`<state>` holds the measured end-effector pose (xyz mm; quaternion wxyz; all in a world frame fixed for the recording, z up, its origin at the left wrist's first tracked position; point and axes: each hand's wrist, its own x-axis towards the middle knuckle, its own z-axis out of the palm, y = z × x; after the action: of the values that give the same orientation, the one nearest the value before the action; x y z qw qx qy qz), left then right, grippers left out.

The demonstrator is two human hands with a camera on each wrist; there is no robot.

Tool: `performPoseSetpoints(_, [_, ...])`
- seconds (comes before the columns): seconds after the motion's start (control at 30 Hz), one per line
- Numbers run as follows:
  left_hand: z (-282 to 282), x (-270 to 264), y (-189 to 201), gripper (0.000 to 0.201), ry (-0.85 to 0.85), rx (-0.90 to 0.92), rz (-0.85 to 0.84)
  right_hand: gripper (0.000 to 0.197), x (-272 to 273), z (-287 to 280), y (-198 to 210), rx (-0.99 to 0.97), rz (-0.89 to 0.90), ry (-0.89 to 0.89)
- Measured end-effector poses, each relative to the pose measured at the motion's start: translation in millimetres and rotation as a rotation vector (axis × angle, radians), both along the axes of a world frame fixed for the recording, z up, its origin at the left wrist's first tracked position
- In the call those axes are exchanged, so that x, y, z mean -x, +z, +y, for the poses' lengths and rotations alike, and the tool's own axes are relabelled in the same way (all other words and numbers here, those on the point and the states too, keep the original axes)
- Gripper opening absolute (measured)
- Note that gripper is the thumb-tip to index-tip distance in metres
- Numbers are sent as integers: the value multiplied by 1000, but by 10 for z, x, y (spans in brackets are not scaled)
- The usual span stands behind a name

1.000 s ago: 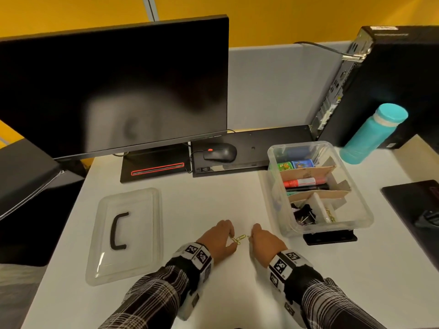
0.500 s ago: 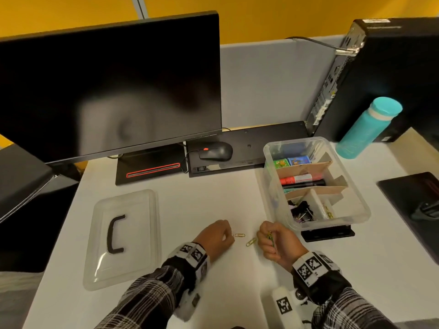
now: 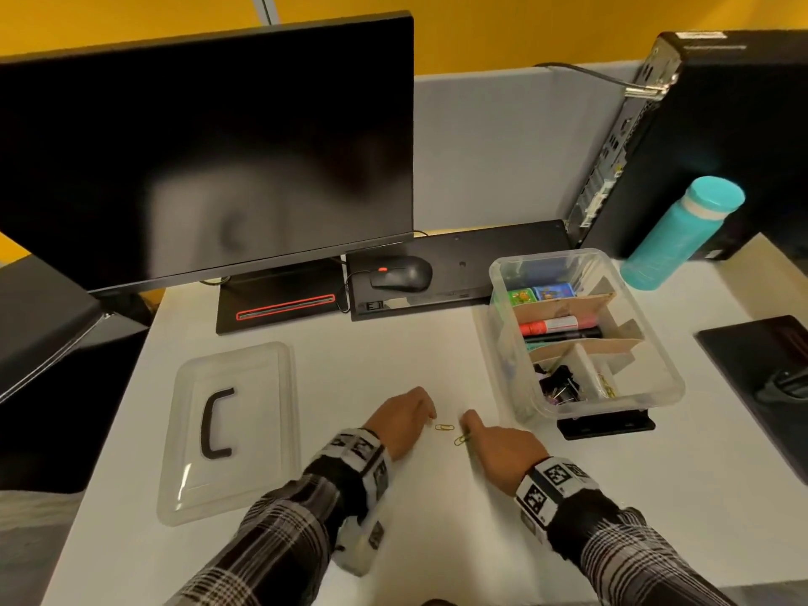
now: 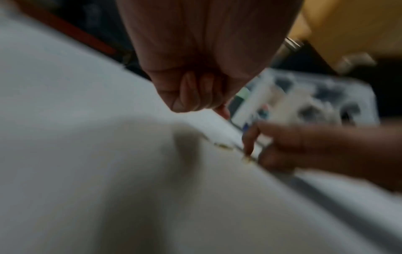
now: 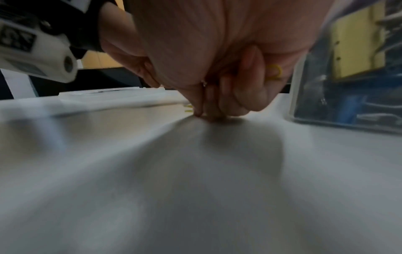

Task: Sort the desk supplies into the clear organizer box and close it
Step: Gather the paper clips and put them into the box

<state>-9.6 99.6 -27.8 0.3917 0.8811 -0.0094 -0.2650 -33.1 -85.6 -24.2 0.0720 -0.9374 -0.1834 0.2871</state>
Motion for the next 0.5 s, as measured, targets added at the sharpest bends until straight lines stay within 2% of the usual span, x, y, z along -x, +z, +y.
performPoseSetpoints(0.07, [-83,36,-16,20,-190,-219,-92,30,11,26,10,23,-8,19])
performPoseSetpoints(0.13, [-151,45,-33,25,-269,-329,-167,28,10,53,11,41,-2,19])
performPoseSetpoints(0.33, [-192,-20,-58,21,-358,-425,-220,26,21,55,117,38,80,-11])
performPoseSetpoints(0.43, [-182,-42,-63,20,-320,-419,-185,25,45,57,369,-99,-38,35])
performPoseSetpoints(0.5, [-173,-66,-64,14,-278,-399,-133,14,19,16,659,-312,-187,1])
